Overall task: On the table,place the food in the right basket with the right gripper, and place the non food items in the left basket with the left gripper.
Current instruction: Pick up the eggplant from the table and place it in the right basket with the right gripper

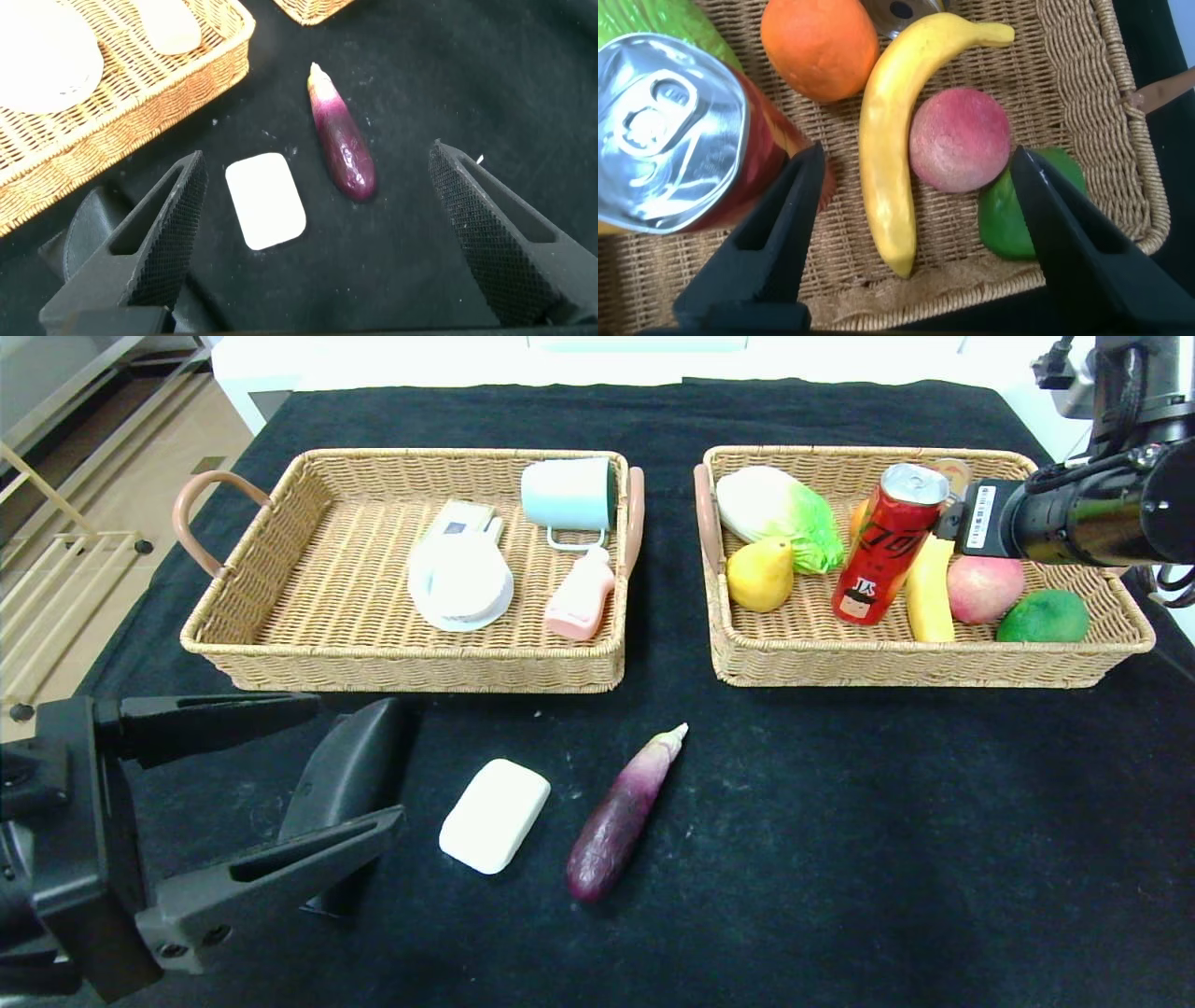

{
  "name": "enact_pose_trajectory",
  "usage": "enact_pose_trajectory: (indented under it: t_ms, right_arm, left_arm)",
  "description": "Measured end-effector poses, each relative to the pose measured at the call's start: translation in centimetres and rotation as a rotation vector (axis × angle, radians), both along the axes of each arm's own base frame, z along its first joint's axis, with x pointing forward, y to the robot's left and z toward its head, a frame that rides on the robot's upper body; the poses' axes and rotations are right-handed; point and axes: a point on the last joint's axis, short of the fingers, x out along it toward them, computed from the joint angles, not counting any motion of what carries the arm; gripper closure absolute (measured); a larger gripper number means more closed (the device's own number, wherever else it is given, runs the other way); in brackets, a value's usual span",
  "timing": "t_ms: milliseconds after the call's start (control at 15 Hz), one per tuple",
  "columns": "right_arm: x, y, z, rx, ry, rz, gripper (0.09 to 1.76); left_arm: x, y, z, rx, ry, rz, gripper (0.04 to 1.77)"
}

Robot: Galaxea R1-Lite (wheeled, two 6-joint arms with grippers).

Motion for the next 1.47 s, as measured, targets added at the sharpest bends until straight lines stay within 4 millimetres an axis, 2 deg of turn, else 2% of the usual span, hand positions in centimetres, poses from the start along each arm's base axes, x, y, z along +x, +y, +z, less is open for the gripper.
enact_pose_trajectory:
  t_ms: [267, 467, 733, 867, 1133, 1467]
  right_arm:
    - [-1.8, 0.4, -0.1, -0.005, 0.016, 0.031, 0.29]
    - [-4.1, 1.0, -0.5, -0.018, 0.051, 0.075, 0.24]
    - [-6.9, 1.7, -2.0, 0.008, 0.106, 0.118, 0.20]
    - [-8.0, 2.4, -3.0, 0.075, 0.125, 0.132, 0.19]
    - [-9.2, 4.8, -4.6, 0.144, 0.183, 0.193, 0.17]
    - [-10.3, 9.8, -6.7, 0.140, 0.257, 0.326, 0.15]
  left_arm:
    - [0.0, 0.0, 0.0, -0.001, -0.001, 0.000, 0.09]
    - [0.0, 0.0, 0.0, 0.000, -0.001, 0.000, 0.09]
    - [0.0, 0.0, 0.0, 0.000, -0.001, 0.000, 0.09]
    - [0.0, 0.0, 0.0, 0.000, 0.001, 0.000, 0.09]
    - [0.2, -0.1, -0.2, 0.004, 0.009, 0.003, 0.09]
    - [0.4, -0.1, -0.2, 0.007, 0.011, 0.007, 0.09]
